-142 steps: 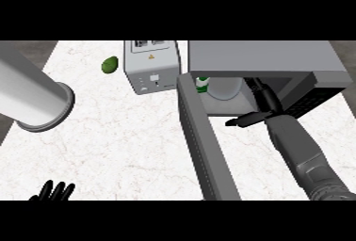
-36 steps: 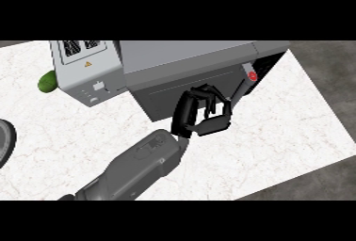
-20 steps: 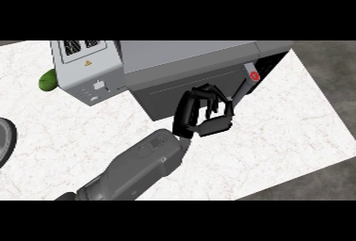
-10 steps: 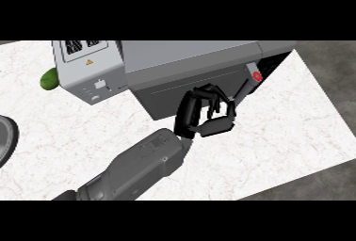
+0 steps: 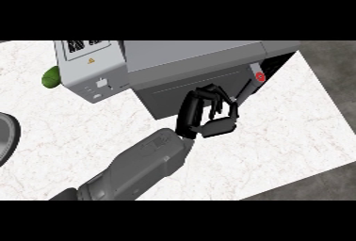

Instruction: Pick up the milk, place it into the microwave and close the microwave

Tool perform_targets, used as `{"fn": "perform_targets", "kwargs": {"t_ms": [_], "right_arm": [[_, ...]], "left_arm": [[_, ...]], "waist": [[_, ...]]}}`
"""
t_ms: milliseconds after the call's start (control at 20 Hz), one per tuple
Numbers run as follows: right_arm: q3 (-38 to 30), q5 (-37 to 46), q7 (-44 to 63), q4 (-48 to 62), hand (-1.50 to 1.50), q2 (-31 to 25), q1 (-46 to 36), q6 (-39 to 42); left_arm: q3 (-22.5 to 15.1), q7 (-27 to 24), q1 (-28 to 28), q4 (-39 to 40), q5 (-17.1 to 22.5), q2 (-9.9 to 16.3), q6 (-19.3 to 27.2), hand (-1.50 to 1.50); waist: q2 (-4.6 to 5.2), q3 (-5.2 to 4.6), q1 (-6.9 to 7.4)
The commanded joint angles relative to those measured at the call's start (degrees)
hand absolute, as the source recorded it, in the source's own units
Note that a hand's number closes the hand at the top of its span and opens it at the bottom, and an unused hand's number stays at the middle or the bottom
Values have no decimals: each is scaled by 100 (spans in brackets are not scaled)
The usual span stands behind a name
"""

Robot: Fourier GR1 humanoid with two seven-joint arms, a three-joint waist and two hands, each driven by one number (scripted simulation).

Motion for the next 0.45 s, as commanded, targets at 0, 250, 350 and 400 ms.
{"fn": "perform_targets", "kwargs": {"t_ms": [0,250,350,400], "right_arm": [[-12,-55,-133,150,-150,-14,-72,278],[-82,-140,-96,321,-150,-46,-137,337],[-72,-115,-53,315,-150,-102,-269,321],[-62,-119,-13,357,-150,-131,-244,372]], "left_arm": [[318,75,-514,487,119,3,-32,150],[276,76,-590,519,234,3,-49,150],[239,27,-591,491,262,3,-85,150],[223,20,-603,511,282,3,-75,150]], "waist": [[73,-10,-26],[52,-2,-22],[86,-15,46],[69,-14,17]]}}
